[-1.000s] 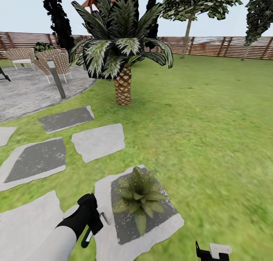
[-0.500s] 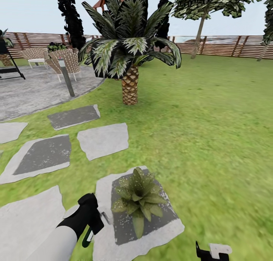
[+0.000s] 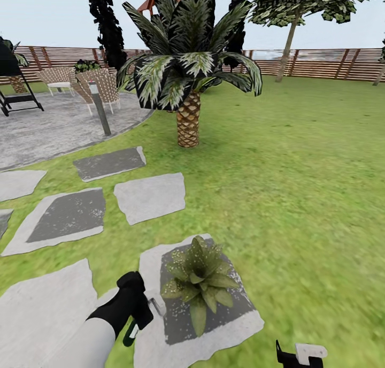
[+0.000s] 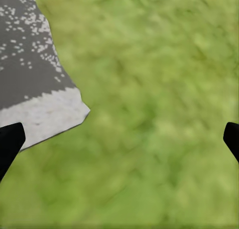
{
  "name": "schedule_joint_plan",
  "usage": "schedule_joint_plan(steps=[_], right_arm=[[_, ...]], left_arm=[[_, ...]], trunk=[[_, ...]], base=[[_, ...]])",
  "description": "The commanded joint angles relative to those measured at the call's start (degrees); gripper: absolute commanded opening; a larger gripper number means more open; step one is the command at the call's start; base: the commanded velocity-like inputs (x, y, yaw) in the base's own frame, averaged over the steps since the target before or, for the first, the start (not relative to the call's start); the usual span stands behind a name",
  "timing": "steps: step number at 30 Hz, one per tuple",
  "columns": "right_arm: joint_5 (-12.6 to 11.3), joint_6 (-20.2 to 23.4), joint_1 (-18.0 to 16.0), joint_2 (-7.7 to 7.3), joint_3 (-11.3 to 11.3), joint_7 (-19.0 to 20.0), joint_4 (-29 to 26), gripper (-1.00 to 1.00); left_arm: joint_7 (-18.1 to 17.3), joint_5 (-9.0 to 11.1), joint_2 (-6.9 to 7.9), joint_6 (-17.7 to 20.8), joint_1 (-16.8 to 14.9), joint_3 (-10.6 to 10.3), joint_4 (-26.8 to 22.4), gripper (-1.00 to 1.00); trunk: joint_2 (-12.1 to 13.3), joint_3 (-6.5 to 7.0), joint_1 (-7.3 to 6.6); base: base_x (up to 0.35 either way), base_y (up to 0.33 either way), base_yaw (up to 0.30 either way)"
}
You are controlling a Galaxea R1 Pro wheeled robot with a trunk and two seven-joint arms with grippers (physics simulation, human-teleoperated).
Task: Pick up the pesticide atomizer in the garden and spray insectifuge to fully cover both potted plants in the garden.
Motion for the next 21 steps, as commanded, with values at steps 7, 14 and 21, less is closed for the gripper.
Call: schedule_joint_plan(steps=[7, 14, 21], right_arm=[[0.6, -0.1, 0.0, -0.06, -0.4, -0.2, 0.2, 1.00], [0.6, -0.1, 0.0, -0.02, -0.4, -0.2, 0.1, 1.00], [0.6, -0.1, 0.0, 0.01, -0.4, -0.2, 0.1, 1.00]], left_arm=[[-0.3, -1.2, 0.13, 4.1, -0.2, -6.5, 0.2, -1.00], [-1.9, -0.2, 0.25, 6.1, -0.3, -5.9, 0.3, -1.00], [-6.7, -0.7, 0.22, 6.0, -0.3, -6.5, -0.3, -1.00]], trunk=[[0.0, -0.05, -0.01], [0.0, -0.05, -0.01], [0.0, -0.05, -0.01]], base=[[0.000, 0.000, 0.000], [0.060, -0.039, 0.000], [0.185, -0.204, 0.149]])
